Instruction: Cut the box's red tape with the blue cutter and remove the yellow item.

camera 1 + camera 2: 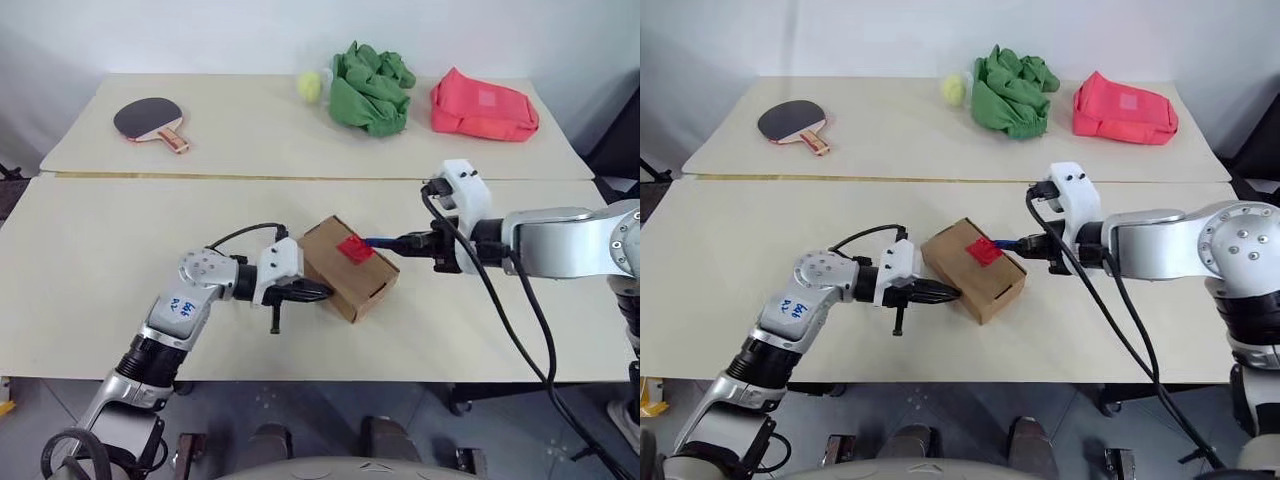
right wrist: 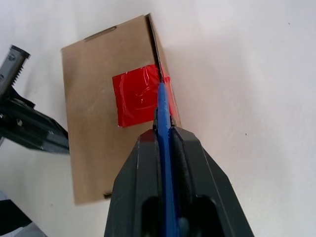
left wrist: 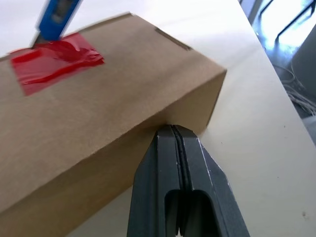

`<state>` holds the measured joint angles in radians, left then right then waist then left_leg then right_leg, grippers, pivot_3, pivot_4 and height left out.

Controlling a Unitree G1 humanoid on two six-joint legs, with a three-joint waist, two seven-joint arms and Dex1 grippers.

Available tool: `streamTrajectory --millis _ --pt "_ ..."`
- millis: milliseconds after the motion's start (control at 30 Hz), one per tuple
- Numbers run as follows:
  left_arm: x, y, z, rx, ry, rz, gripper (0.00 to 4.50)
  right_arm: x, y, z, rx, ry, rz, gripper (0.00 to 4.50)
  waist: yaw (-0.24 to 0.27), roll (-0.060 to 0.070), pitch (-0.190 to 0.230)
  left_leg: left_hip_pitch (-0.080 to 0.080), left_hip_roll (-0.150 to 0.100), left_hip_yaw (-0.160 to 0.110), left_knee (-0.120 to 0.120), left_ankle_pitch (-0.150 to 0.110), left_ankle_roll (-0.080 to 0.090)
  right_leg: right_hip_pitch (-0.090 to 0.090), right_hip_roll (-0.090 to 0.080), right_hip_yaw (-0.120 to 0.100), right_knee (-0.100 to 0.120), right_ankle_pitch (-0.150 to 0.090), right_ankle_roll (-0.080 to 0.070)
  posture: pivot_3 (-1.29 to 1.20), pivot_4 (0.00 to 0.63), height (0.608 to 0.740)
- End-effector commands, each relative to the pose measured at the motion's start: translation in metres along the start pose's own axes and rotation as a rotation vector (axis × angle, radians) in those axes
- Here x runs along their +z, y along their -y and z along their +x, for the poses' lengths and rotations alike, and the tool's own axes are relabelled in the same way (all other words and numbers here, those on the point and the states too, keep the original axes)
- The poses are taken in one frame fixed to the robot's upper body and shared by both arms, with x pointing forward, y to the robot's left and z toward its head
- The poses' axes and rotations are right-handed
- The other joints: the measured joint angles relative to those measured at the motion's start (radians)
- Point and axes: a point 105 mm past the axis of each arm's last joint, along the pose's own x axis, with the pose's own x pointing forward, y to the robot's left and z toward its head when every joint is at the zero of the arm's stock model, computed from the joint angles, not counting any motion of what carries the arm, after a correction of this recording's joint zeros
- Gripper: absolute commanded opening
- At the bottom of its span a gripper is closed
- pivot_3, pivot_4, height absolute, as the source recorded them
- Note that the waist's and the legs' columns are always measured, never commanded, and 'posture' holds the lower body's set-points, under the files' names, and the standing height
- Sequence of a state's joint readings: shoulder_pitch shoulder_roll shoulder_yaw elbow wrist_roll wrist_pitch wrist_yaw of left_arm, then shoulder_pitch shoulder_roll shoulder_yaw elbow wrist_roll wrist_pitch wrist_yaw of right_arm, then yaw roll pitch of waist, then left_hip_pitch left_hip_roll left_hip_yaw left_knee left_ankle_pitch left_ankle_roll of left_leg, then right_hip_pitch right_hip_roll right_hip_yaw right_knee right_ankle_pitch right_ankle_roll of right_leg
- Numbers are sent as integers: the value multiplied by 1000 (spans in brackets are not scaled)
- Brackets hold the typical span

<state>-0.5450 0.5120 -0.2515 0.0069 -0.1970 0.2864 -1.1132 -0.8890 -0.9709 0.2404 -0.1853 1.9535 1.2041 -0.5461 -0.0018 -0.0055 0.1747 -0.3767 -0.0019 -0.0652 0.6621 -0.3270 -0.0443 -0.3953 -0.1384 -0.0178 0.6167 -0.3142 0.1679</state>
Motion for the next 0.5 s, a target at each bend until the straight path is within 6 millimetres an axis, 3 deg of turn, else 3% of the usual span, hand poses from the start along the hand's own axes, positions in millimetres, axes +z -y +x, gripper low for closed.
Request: streamTrajectory --millis 33,200,300,400,500 --pt "11 3 3 -10 10 46 0 -2 -8 1 28 -29 -32 63 0 0 0 0 0 0 0 0 0 0 0 0 0 0 0 0 150 740" --pt "16 10 -12 -73 -11 24 0 -3 -6 -1 25 -35 -36 63 0 0 0 -1 0 0 0 0 1 0 0 -1 -2 0 0 0 150 740" --pt "43 0 -24 -63 65 12 0 -5 -4 -3 14 -42 -42 63 0 1 2 -1 0 0 -1 0 1 0 0 -1 -2 0 0 0 150 740" --pt "57 -11 -18 -27 112 16 0 -5 -4 -4 12 -41 -45 63 5 1 2 -2 0 -1 0 -1 1 0 0 -1 -4 0 0 0 150 740" --pt "44 -27 3 46 28 60 0 -4 -5 -3 11 -37 -48 63 4 1 2 -2 -1 -1 0 -1 2 1 0 -1 -5 1 2 0 150 740"
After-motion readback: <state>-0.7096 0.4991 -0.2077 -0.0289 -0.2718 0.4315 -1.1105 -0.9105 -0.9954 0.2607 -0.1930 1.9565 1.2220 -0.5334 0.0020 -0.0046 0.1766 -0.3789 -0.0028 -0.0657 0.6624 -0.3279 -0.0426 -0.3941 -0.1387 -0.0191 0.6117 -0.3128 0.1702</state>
